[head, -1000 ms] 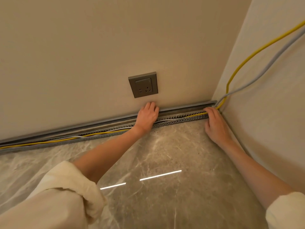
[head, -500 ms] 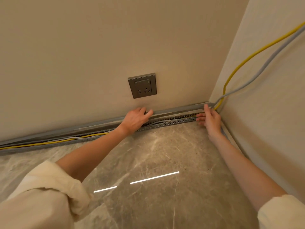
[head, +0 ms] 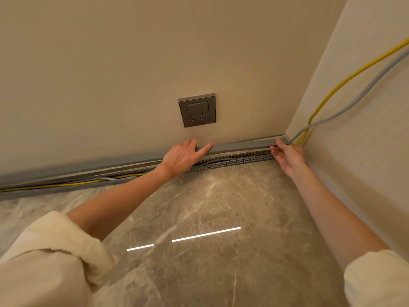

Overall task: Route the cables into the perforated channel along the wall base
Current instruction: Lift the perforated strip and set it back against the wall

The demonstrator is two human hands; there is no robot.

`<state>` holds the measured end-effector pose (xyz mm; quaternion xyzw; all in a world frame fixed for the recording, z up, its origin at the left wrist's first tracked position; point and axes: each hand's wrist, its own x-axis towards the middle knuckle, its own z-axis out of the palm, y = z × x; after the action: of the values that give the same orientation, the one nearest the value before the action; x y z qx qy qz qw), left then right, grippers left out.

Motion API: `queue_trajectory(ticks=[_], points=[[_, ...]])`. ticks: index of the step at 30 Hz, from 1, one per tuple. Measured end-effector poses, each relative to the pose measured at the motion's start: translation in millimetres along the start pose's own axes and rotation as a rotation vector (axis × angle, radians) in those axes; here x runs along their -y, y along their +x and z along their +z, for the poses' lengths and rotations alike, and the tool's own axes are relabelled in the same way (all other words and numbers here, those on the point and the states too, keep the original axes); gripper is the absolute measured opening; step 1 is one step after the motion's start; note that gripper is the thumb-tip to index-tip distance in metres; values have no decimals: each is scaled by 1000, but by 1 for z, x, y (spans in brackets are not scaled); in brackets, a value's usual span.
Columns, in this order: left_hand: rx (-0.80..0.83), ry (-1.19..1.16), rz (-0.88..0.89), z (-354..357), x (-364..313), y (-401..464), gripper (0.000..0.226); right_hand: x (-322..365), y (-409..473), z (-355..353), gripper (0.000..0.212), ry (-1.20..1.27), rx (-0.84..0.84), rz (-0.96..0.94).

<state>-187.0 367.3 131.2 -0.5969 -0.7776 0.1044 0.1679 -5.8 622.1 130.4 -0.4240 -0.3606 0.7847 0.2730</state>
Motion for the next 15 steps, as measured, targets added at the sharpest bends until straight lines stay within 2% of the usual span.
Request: queue_trajectory(ticks=[3, 5, 9, 15], points=[[0, -48, -10, 12, -4, -5, 49, -3, -2, -2, 11, 32, -19, 50], [-19, -32, -17, 17, -9, -6, 43, -8, -2, -5, 11, 24, -42, 66], [-39, -73, -48, 22, -25, 7, 42, -16, 1, -15, 12, -215, -2, 7], [102, -347, -51, 17, -59, 56, 44, -20, 7, -21, 19, -375, 66, -24]])
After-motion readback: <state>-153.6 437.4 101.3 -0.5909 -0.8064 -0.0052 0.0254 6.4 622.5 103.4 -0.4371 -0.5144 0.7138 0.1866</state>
